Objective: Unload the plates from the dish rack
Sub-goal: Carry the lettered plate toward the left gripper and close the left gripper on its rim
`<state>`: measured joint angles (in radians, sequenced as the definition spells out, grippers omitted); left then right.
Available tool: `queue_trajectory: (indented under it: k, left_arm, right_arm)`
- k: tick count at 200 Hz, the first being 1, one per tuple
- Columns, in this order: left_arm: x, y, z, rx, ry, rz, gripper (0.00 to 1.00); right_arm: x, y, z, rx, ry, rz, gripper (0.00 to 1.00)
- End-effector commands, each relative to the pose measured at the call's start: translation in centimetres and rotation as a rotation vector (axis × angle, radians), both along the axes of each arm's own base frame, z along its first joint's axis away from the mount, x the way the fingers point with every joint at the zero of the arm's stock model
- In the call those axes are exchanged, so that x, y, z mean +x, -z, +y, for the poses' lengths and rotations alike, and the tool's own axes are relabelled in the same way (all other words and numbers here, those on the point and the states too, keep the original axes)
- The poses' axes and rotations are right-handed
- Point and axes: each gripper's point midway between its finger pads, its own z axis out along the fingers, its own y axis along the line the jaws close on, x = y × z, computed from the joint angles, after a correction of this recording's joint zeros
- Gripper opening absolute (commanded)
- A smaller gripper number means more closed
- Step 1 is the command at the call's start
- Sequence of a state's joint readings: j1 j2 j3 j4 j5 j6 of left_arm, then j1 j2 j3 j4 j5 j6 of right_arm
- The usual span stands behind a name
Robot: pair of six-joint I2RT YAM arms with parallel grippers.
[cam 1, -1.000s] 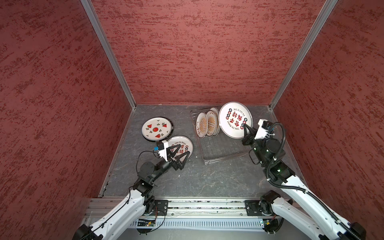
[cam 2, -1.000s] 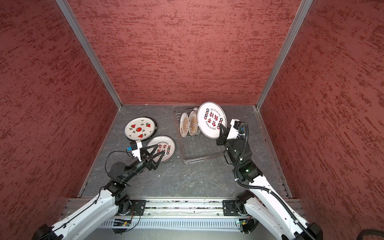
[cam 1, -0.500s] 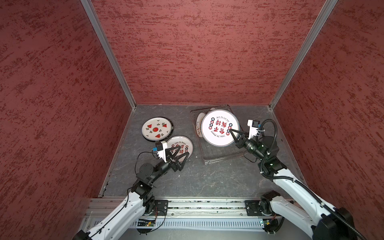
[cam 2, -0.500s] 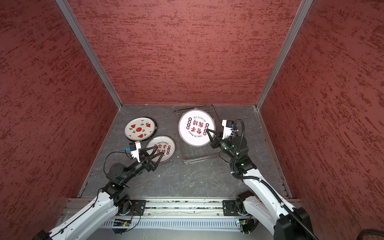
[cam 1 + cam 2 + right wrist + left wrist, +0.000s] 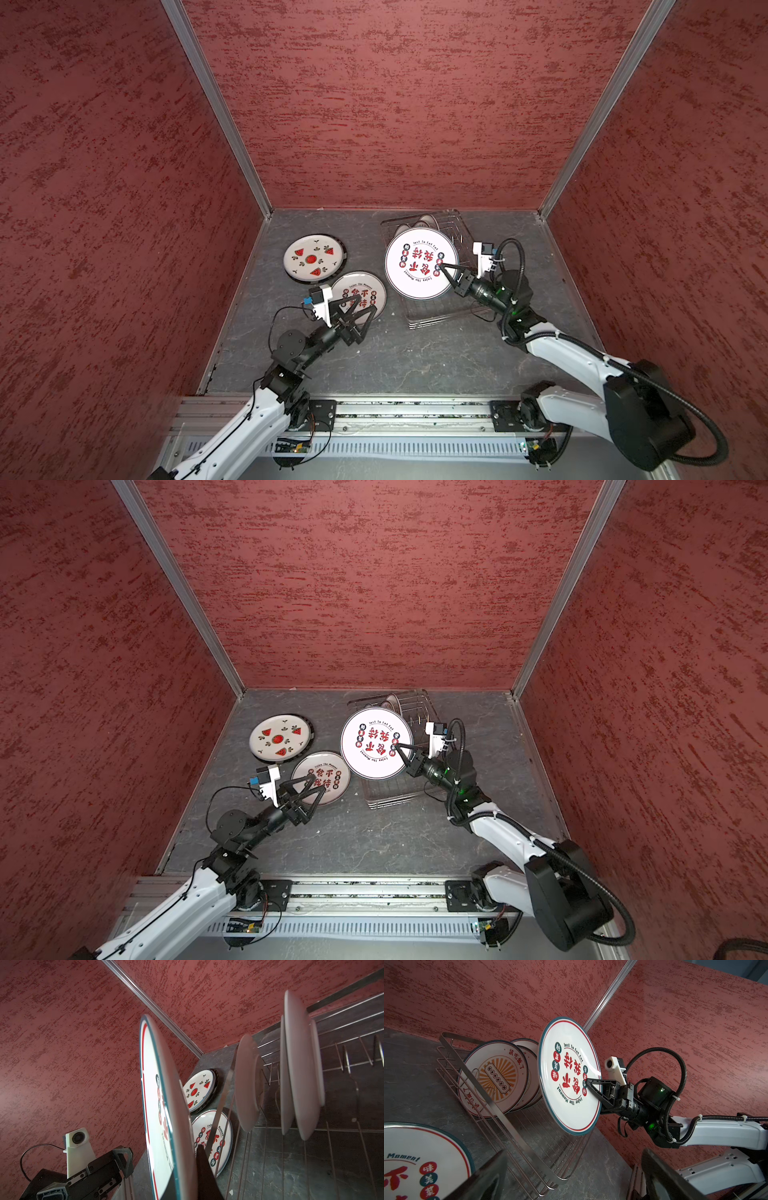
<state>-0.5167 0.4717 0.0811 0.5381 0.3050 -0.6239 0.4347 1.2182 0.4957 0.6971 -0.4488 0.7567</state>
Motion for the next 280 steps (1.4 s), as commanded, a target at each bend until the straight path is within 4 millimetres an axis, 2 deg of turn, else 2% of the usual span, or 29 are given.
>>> queue_trajectory:
  k: [1,49,81,95,99,107,124,136,205,254,280]
  left_arm:
    - [0.6,0.4,0.3,0.003,-0.033,0.039,0.99]
    - [1.9,1.5,-0.2,0.009,-0.033,0.132,0.99]
    - [2.4,1.9,-0.9,-0.020,0.026,0.170,0.99]
    - [2.7,2.2,-1.0,-0.032,0.038,0.189,1.00]
    - [2.8,2.3,-1.0,-0.036,0.038,0.195,1.00]
    - [3.0,2.5,-0.8,-0.047,0.031,0.205,0.95]
    - [3.6,3.0,0.0,-0.072,-0.005,0.232,0.73]
    - [3.8,3.1,0.5,-0.080,-0.027,0.242,0.62]
    - [3.7,3.1,1.6,-0.070,-0.082,0.258,0.18]
    - [3.7,3.2,1.0,-0.076,-0.038,0.274,0.02]
    - [3.9,3.4,0.9,-0.077,-0.034,0.282,0.00]
  right_arm:
    - [-0.8,-2.8,1.6,0.074,-0.060,-0.093,0.02]
    - [-1.8,-2.2,4.7,0.082,-0.172,-0.114,0.02]
    - [-2.0,-0.8,6.9,0.061,-0.254,-0.086,0.02]
    - [-2.2,-1.0,7.4,0.060,-0.271,-0.096,0.02]
    - [-2.0,-0.2,7.7,0.050,-0.273,-0.078,0.02]
    - [-2.0,0.0,7.9,0.044,-0.279,-0.075,0.02]
    - [-1.9,0.2,8.2,0.033,-0.280,-0.072,0.02]
    - [-1.8,0.4,8.4,0.025,-0.276,-0.071,0.02]
    - [-1.6,0.8,9.2,0.005,-0.284,-0.068,0.02]
    - [-1.7,1.0,10.0,-0.028,-0.301,-0.078,0.03]
    - [-1.6,1.1,10.0,-0.043,-0.295,-0.080,0.13]
